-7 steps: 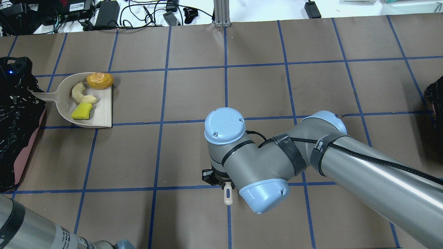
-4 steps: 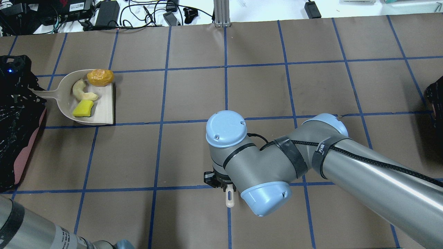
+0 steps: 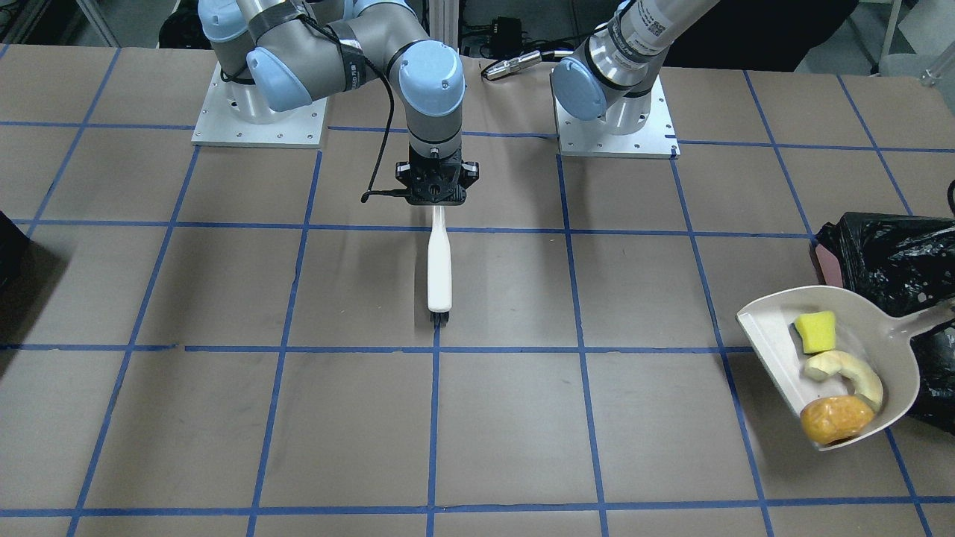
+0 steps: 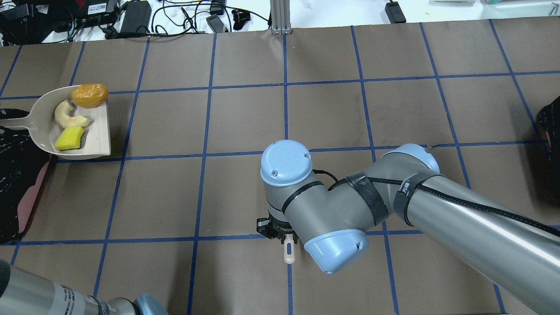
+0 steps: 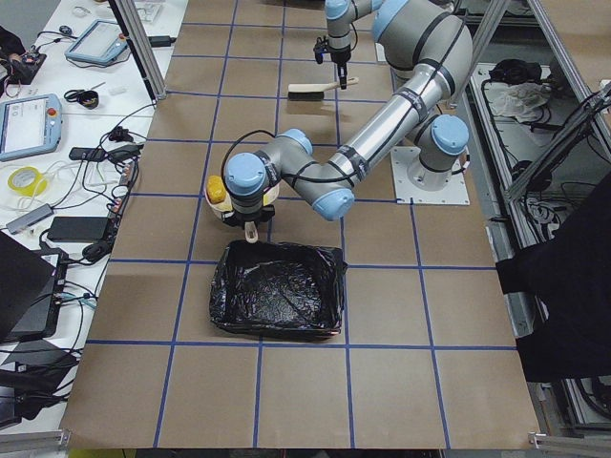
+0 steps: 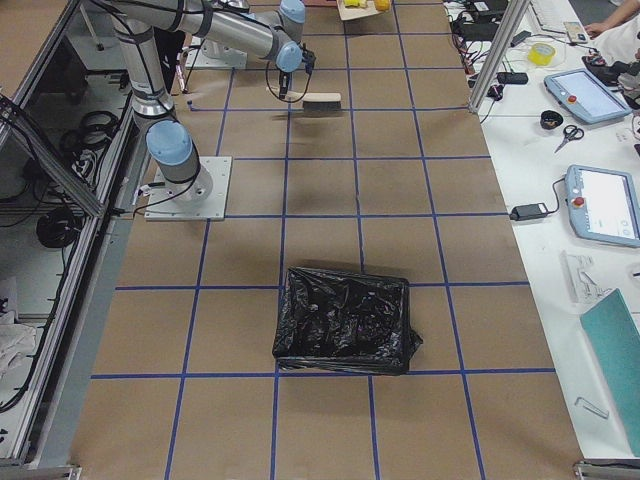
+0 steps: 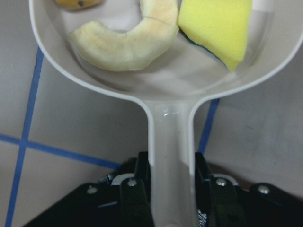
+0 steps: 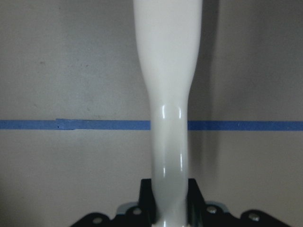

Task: Sweep and dump trash in nearest bin
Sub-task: 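Lift the dustpan with the left gripper and tip it over the black bin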

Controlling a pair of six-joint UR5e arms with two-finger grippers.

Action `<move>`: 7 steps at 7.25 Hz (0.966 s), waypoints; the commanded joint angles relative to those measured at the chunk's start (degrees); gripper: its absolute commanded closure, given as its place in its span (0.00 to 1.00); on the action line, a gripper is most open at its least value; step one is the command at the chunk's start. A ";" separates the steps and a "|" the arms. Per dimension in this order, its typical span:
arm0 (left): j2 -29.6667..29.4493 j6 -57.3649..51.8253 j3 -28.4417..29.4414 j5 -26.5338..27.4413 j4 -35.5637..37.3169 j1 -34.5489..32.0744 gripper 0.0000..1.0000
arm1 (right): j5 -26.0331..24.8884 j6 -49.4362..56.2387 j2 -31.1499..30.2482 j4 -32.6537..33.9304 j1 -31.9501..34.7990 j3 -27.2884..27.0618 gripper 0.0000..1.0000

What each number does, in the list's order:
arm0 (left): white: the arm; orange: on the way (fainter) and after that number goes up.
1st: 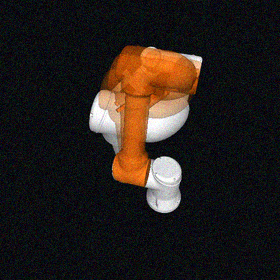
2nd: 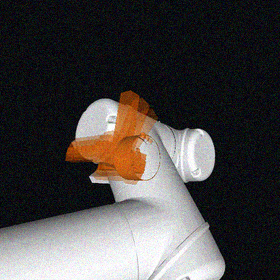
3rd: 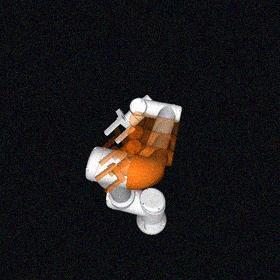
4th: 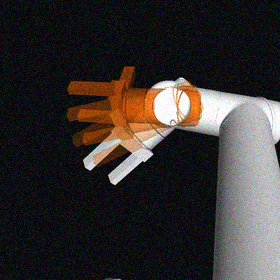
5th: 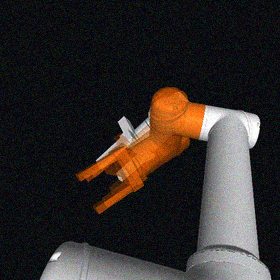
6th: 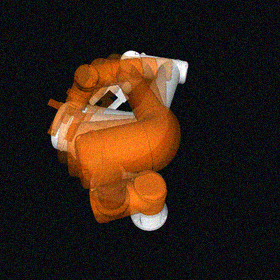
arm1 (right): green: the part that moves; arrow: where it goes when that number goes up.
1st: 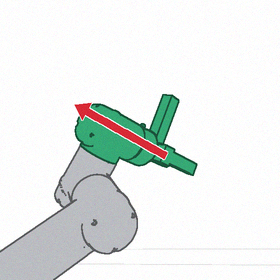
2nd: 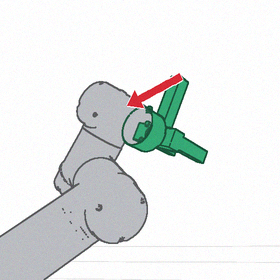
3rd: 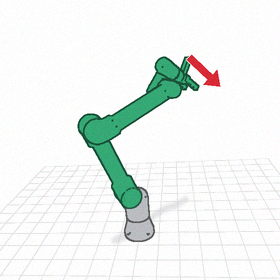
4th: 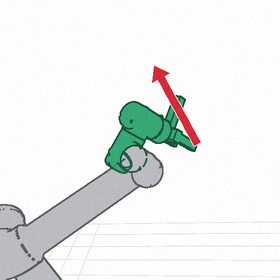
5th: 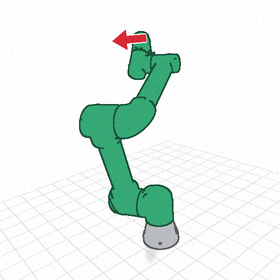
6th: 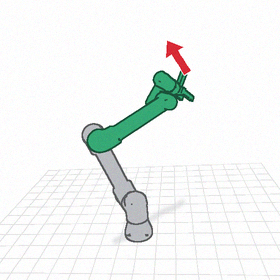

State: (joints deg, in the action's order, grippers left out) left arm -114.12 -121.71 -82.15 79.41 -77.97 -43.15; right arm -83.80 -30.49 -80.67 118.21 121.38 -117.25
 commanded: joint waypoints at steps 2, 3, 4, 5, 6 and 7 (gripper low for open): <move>-2.24 -9.12 10.84 0.83 -9.56 8.32 1.00 | 0.21 0.34 0.25 0.00 0.00 0.00 0.76; -2.95 -12.46 13.22 2.49 -9.48 10.78 1.00 | -0.05 0.34 0.25 0.00 0.00 -0.09 0.76; -3.82 -16.07 15.76 2.85 -9.48 13.76 1.00 | 0.04 0.26 0.25 0.00 0.00 -0.09 0.72; -4.79 -16.10 18.92 7.38 -9.05 15.36 1.00 | 0.04 0.08 0.34 0.00 0.00 -0.18 0.68; -6.19 -15.14 22.52 14.13 -8.35 15.37 1.00 | 0.04 0.17 0.34 0.00 0.00 -0.26 0.65; -7.25 -14.61 23.69 18.80 -8.08 15.37 1.00 | 0.04 -0.01 0.34 0.00 0.00 -0.26 0.62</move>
State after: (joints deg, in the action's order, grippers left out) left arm -119.94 -136.83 -61.02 91.91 -86.52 -28.13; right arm -83.76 -30.37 -80.35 118.21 121.38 -117.46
